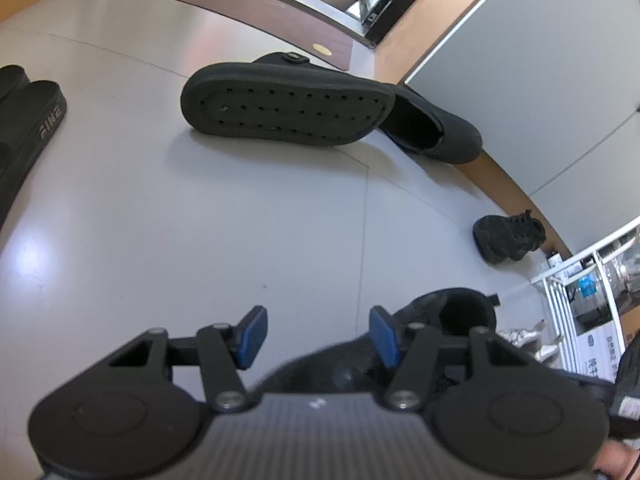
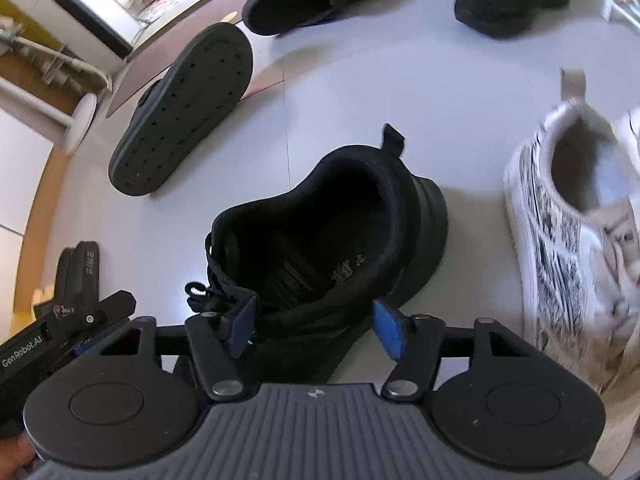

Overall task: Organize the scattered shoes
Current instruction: 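Set the black sneaker beside the doodle-print sneaker with the right tool, then push the black sneaker into line with the white pair, open the right tool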

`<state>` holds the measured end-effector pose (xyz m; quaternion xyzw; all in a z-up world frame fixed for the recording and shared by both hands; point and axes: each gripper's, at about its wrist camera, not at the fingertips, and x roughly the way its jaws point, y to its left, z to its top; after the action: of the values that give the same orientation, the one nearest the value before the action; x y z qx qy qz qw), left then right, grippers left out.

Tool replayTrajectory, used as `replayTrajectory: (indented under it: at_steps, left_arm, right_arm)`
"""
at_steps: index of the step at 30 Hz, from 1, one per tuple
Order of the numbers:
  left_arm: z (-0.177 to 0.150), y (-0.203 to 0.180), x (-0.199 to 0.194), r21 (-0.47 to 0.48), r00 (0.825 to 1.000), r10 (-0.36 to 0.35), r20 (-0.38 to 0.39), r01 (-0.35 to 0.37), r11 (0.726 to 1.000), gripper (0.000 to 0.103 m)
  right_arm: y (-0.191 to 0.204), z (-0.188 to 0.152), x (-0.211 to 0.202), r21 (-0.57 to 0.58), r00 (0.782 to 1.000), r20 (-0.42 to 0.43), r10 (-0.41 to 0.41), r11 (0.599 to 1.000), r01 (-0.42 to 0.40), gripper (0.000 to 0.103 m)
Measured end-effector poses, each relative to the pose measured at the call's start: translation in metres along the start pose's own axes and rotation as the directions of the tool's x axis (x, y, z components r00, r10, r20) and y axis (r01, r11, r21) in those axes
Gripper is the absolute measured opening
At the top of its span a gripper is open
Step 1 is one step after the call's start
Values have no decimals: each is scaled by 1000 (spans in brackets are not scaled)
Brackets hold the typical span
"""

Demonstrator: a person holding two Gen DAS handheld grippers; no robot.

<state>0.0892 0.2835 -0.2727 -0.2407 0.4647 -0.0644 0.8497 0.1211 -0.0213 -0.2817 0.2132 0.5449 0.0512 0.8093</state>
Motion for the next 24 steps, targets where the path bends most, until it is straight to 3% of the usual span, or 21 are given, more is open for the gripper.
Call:
replayTrajectory:
  at_steps: [6,11,16,18,20,22,24]
  left_arm:
    - [2,0,-1,1,1000,-1,-5,1,1000,59]
    - [2,-3,1,2,1000,-16,-6,16,1000,59]
    - [0,-6,3,3,1000,-23,-10,23,1000,59]
    - [1,-5,3,1,1000,-22,-9,22,1000,59]
    - [2,-3,3,-3,1000,-21,-8,21,1000,59]
    - [2,-2,3,-6,1000,-19,-8,19,1000,60]
    - [2,-1,3,-10,1000,-16,-7,16,1000,60]
  right_arm:
    - [-9,9,-6,-19,999,18,-37,999,38,51]
    - [-18,16,-12,-57,997,32,-64,996,65,33]
    - [-27,20,-17,-65,994,37,-105,992,107,28]
    - [-29,16,-21,-49,994,40,-103,993,104,32]
    - [-31,9,-25,-32,995,47,-85,996,87,68]
    - [-30,2,-27,-44,995,66,-79,996,82,83]
    - [-25,-6,-26,-92,994,68,-82,992,88,86]
